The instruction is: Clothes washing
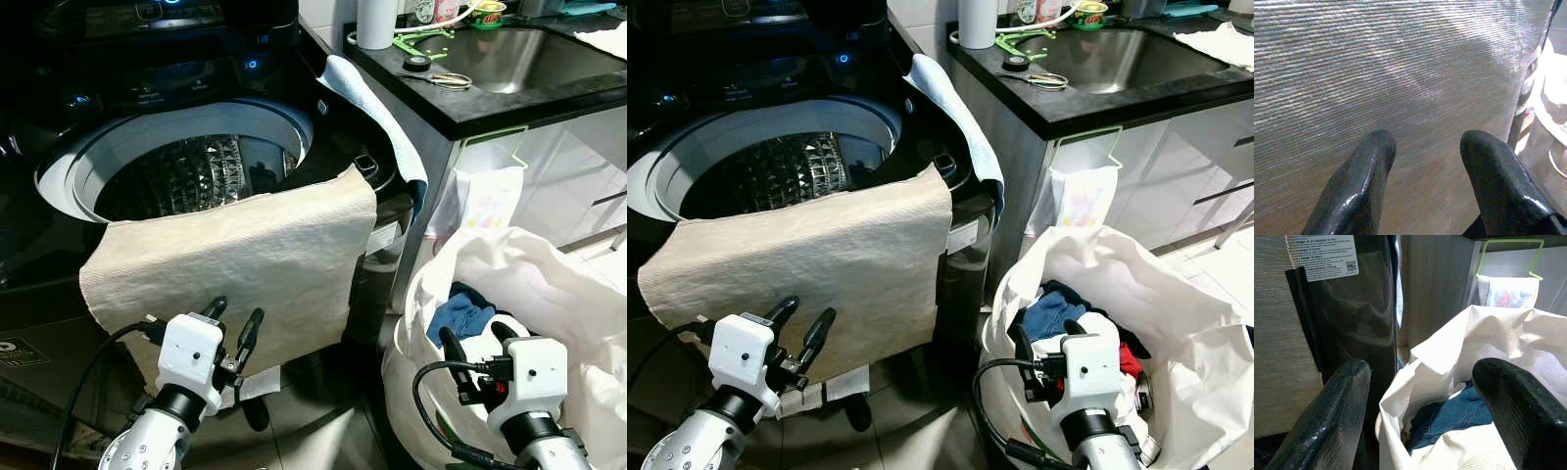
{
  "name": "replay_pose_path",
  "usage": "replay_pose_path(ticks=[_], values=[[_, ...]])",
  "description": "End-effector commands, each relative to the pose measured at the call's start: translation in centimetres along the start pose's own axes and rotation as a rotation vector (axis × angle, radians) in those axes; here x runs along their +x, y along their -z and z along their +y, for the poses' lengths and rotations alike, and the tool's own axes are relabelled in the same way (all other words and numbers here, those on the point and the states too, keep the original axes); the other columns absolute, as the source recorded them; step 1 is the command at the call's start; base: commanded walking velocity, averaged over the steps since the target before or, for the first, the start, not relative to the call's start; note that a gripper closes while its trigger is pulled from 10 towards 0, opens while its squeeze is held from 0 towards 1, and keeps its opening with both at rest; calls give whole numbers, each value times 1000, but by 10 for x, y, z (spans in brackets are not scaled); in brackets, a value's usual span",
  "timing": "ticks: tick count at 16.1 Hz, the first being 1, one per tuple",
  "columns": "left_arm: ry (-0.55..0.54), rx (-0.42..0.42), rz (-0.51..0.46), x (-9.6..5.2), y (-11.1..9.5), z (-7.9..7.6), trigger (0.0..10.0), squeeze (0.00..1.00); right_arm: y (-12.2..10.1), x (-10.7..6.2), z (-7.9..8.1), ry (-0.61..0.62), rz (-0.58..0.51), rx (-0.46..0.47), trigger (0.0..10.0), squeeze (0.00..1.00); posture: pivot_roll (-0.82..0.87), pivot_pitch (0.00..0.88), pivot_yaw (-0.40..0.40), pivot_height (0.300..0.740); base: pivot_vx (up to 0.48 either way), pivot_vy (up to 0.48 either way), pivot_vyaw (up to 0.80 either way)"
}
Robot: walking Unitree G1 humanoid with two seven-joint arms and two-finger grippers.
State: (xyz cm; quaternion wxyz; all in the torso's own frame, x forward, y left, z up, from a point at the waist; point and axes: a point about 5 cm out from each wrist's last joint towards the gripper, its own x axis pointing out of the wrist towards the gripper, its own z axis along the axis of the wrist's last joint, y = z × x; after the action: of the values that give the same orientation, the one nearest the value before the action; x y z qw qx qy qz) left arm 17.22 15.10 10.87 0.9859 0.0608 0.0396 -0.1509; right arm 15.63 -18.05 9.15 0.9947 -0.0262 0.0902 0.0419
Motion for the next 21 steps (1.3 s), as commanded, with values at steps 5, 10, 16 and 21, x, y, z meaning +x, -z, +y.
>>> replay_pose_path(ticks=[5, 10, 16, 21], values=[[-4, 13, -8, -1, -4, 0, 10000, 0, 0, 0, 0, -3, 5, 7, 10000, 0, -57, 33, 65, 740, 0, 0, 0], [122, -86, -8, 15, -6, -2, 10000, 1000, 2, 1, -1, 32, -14, 116, 10000, 1000, -58, 29, 111, 740, 0, 0, 0], [257, -26, 82, 9, 7, -8, 10000, 1000, 12, -1, 3, -33, 70, 92, 10000, 1000, -62, 35, 107, 740, 0, 0, 0], [227, -29, 151, 13, 13, -3, 10000, 522, 28, 11, -10, -25, 204, 65, 10000, 1000, -50, 44, 92, 740, 0, 0, 0]])
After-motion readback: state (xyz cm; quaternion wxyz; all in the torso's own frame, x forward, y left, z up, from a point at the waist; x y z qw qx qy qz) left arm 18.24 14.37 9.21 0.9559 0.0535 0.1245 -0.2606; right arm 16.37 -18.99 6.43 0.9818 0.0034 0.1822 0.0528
